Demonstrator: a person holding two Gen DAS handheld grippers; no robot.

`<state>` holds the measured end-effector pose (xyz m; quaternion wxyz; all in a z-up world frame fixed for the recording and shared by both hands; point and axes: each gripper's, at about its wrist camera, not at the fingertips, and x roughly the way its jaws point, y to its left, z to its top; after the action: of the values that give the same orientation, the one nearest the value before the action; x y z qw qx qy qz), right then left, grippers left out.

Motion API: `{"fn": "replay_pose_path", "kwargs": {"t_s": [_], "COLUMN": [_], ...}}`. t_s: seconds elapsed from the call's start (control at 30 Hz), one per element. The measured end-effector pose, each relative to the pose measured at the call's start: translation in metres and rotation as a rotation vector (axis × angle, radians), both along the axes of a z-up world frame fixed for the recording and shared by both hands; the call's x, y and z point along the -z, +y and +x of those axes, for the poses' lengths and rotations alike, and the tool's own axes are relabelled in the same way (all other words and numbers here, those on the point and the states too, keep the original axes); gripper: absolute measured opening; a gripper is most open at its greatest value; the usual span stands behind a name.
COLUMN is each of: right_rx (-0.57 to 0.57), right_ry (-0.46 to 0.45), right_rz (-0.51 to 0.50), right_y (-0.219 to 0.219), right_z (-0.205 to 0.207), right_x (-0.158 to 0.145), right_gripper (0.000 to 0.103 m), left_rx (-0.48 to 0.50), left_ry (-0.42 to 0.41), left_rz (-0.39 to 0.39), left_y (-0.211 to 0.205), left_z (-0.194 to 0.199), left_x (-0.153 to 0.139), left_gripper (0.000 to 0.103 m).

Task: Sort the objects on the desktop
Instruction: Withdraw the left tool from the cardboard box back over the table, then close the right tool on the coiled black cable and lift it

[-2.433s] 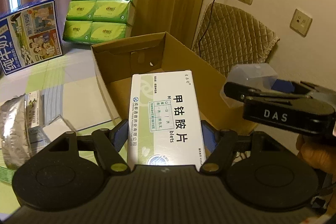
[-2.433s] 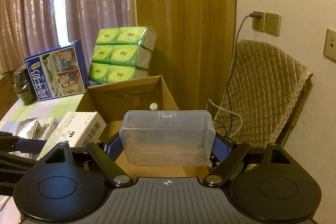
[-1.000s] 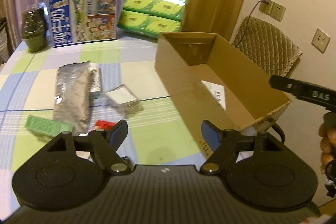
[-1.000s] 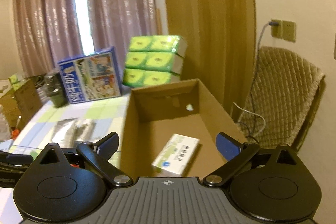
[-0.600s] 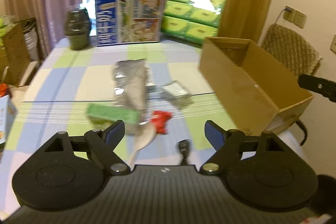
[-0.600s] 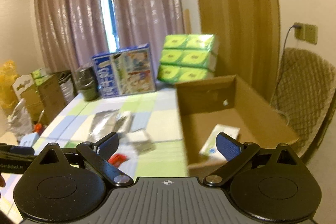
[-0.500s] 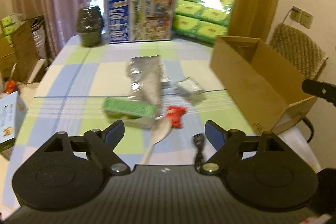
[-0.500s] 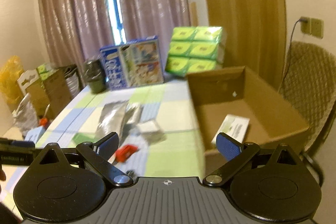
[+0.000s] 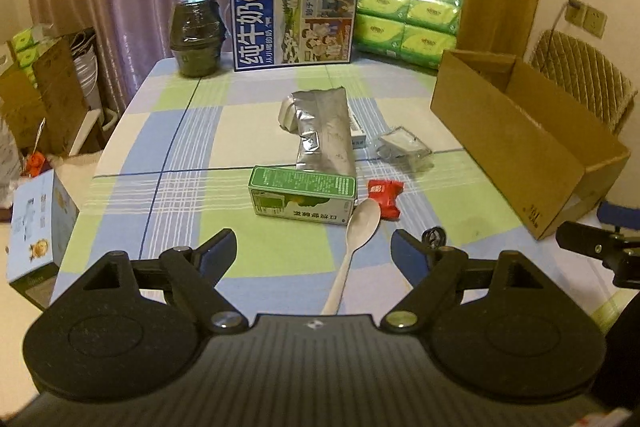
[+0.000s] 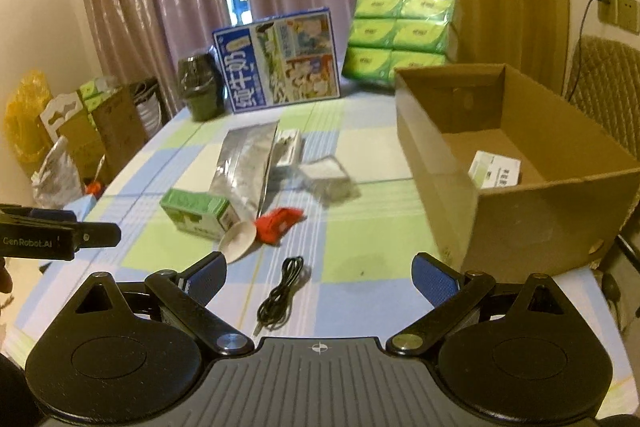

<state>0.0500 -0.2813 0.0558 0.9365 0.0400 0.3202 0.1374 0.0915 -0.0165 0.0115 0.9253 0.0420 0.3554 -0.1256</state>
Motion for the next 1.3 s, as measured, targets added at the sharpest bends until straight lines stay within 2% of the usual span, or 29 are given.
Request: {"fn": "replay_pose_path", "kwargs": {"t_s": [0.33, 0.6, 0.73, 0.87, 1.1, 1.2, 1.3], "right_rx": [0.008, 0.003, -0.019, -0.028, -0.045, -0.061, -0.079], "right_ry": [0.067, 0.125, 0.161, 0.183, 0.164, 0.14, 0.117], "right_rz": [-0.021, -0.041, -0.048, -0.053, -0.1, -0.155, -0.182], "right_y": [0.021, 0.034, 0.045, 0.055, 0.074, 0.081, 0.082], "right_z": [0.025, 0.046, 0.056, 0.064, 0.069, 0.067, 0.063], "right_x": [0.037, 0.064, 0.077, 0.089, 0.097, 0.1, 0.101], "right_gripper": [0.094, 0.072, 0.055, 0.05, 0.042, 0.036, 0.021], "left_rx": [0.081, 0.175, 0.203, 0.187, 0.176, 0.163, 0.168], "left_ry": [0.051, 0.071, 0.058, 0.088, 0.081, 0.092, 0.098], "left_rz": [0.05, 0.105, 0.128, 0.086, 0.067, 0.031, 0.025], "left_y": [-0.005, -0.013, -0.012, -0.005, -0.002, 0.0, -0.001], "left_z": [0.026, 0.047, 0.054, 0.061, 0.065, 0.069, 0.071], "left_x": [0.038, 0.076, 0.088, 0.101, 0.109, 0.111, 0.113], "left_gripper": [0.081, 0.08, 0.076, 0.07, 0.07, 0.069, 0.068]}}
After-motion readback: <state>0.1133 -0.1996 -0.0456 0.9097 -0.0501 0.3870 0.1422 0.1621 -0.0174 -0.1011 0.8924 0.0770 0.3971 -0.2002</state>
